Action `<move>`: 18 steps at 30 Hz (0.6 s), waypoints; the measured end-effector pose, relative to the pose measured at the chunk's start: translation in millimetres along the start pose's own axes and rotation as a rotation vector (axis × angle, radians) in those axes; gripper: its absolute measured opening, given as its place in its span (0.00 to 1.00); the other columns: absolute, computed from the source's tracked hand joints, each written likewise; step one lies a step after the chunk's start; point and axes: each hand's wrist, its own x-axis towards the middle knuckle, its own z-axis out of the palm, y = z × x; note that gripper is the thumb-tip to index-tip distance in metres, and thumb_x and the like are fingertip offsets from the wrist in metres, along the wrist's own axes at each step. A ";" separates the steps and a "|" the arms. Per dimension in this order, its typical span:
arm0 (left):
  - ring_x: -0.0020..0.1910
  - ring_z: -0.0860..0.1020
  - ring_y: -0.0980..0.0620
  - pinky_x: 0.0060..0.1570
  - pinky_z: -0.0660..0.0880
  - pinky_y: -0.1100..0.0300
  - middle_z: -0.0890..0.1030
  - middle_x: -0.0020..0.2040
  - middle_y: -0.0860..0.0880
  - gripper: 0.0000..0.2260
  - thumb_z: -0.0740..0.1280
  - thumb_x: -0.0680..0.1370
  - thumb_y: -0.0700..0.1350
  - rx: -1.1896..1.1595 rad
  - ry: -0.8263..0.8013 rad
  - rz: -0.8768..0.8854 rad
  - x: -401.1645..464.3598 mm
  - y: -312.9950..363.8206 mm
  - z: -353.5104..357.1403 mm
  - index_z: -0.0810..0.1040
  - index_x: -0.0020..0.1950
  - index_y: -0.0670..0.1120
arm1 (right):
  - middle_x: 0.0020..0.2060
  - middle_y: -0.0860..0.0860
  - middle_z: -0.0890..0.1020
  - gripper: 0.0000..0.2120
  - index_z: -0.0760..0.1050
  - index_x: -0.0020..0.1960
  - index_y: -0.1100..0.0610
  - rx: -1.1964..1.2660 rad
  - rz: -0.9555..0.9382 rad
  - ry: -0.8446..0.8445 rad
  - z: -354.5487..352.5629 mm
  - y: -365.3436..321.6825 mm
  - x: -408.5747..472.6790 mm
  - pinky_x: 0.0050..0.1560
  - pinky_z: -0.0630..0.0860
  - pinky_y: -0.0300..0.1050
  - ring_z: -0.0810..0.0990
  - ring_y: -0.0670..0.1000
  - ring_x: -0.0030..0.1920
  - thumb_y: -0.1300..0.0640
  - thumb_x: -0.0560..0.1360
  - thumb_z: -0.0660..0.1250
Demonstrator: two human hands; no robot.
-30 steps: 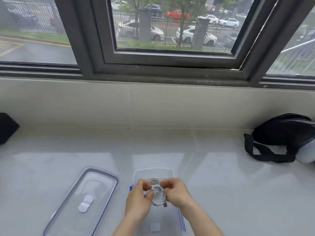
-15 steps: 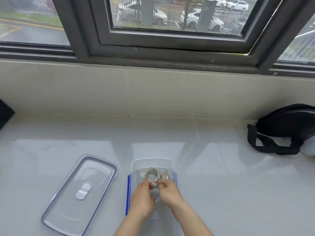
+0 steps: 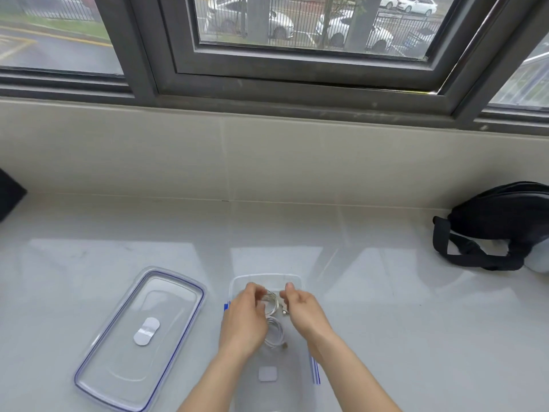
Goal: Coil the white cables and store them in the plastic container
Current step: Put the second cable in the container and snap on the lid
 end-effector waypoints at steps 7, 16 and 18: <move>0.49 0.80 0.52 0.52 0.72 0.59 0.83 0.51 0.54 0.08 0.64 0.81 0.43 -0.194 0.260 -0.018 23.0 -5.9 -82.1 0.77 0.59 0.49 | 0.48 0.53 0.85 0.12 0.81 0.50 0.55 0.105 -0.123 -0.015 10.1 -49.5 -9.2 0.56 0.80 0.49 0.83 0.50 0.44 0.51 0.83 0.61; 0.59 0.78 0.50 0.56 0.72 0.55 0.80 0.62 0.50 0.14 0.66 0.80 0.45 -0.131 0.288 -0.202 15.8 -105.1 -151.5 0.74 0.66 0.49 | 0.44 0.50 0.84 0.10 0.81 0.50 0.53 0.010 -0.134 -0.129 122.9 -77.5 -36.5 0.57 0.81 0.52 0.83 0.48 0.41 0.52 0.81 0.62; 0.63 0.77 0.47 0.58 0.73 0.52 0.79 0.63 0.47 0.16 0.66 0.79 0.46 -0.072 0.265 -0.243 10.4 -132.5 -161.4 0.73 0.67 0.48 | 0.44 0.49 0.84 0.11 0.81 0.50 0.54 -0.014 -0.123 -0.161 150.5 -77.8 -42.6 0.56 0.82 0.52 0.83 0.48 0.41 0.51 0.80 0.62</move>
